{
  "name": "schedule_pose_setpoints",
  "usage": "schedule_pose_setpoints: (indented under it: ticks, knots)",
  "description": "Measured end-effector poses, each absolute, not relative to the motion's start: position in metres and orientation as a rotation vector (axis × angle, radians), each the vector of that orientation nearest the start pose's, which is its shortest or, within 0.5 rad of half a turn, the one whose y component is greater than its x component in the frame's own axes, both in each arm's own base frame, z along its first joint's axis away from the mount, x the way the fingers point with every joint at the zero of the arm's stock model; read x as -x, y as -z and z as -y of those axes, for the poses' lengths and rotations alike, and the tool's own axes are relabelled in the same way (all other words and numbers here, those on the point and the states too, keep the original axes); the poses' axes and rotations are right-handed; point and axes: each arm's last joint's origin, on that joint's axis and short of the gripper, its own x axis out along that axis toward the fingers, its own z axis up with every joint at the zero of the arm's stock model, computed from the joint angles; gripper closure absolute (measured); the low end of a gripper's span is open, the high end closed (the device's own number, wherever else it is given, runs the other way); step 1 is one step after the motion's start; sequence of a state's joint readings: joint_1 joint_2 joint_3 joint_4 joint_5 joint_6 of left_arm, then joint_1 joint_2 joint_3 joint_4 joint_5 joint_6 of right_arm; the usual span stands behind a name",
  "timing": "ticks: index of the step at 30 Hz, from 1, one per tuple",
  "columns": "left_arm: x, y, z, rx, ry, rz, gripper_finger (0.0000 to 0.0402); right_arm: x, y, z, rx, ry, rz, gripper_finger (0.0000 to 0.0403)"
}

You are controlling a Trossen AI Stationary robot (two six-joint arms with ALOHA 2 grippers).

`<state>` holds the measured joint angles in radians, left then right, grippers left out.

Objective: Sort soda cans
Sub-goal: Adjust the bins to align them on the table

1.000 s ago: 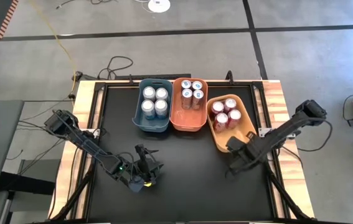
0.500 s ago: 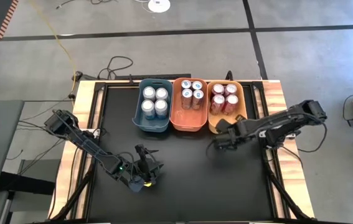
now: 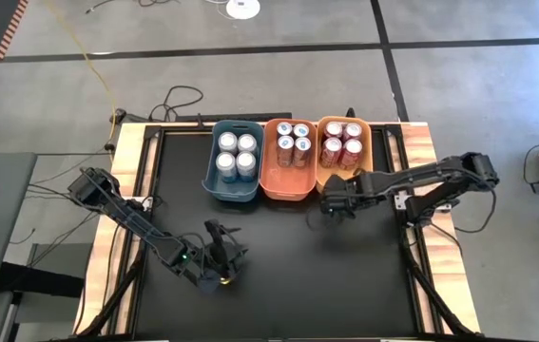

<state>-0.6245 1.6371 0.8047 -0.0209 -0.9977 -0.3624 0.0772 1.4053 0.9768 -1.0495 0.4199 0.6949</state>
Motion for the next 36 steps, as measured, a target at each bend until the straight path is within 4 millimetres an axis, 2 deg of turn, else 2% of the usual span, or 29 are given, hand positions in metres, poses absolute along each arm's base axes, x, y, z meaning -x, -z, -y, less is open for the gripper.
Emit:
schedule_pose_setpoints:
  ticks: [3, 8, 11, 15, 18, 23, 25, 29, 36]
  knots:
    - [-0.258, -0.159, 0.149, -0.303, -0.473, -0.557, 0.0084, -0.229, -0.226, -0.016, -0.212, 0.681, -1.268, 0.0381]
    - [-0.265, -0.158, 0.129, -0.257, -0.486, -0.638, 0.0084, -0.218, -0.246, -0.033, -0.237, 0.567, -1.173, 0.0330]
    - [-0.271, -0.154, 0.114, -0.232, -0.498, -0.676, 0.0084, -0.204, -0.270, -0.029, -0.246, 0.728, -1.004, 0.0305]
    - [-0.276, -0.150, 0.092, -0.204, -0.551, -0.712, 0.0084, -0.178, -0.293, -0.003, -0.324, 0.979, -0.861, 0.0309]
    - [-0.280, -0.150, 0.082, -0.169, -0.560, -0.730, 0.0084, -0.161, -0.298, 0.022, -0.446, 1.160, -0.845, 0.0334]
    - [-0.284, -0.150, 0.066, -0.167, -0.593, -0.746, 0.0084, -0.141, -0.298, 0.064, -0.509, 1.431, -0.866, 0.0382]
    - [-0.285, -0.150, 0.060, -0.165, -0.610, -0.751, 0.0084, -0.138, -0.298, 0.079, -0.523, 1.465, -0.868, 0.0395]
    - [-0.287, -0.150, 0.052, -0.168, -0.626, -0.763, 0.0084, -0.138, -0.294, 0.108, -0.584, 1.495, -0.877, 0.0397]
    - [-0.288, -0.150, 0.047, -0.198, -0.625, -0.778, 0.0084, -0.130, -0.270, 0.146, -0.689, 1.509, -0.941, 0.0401]
